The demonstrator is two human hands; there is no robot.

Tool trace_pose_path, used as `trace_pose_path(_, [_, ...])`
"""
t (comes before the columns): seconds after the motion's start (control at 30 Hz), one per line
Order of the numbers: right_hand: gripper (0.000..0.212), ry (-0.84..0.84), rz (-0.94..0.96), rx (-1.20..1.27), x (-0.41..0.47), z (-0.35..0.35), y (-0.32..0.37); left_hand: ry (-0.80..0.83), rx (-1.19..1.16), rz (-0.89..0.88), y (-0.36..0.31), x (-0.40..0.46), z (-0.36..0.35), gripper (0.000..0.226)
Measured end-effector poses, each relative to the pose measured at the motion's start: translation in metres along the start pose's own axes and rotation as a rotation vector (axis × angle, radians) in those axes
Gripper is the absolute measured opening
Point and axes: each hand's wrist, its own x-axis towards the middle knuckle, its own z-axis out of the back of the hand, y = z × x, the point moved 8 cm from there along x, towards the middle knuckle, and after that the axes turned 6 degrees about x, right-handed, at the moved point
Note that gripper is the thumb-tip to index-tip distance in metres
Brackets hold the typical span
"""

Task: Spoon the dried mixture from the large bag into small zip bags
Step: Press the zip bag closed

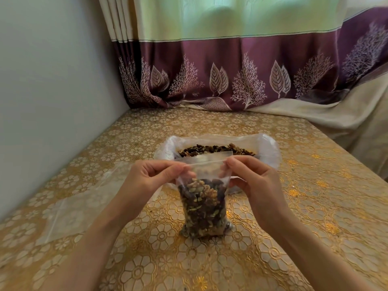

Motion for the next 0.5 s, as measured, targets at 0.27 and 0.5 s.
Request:
trace_pose_path(0.27, [0.023,-0.024,-0.007,-0.026,0.0031,0.0070,-0.0009,-0.061,0.051,-0.031,-0.0045,0.0009,0.0035,0.015])
trace_pose_path(0.5, [0.019,-0.026,0.051,-0.078,0.0016,0.0041,0.0033,-0.123,0.110,-0.062,-0.0061,-0.0006,0.0044,0.014])
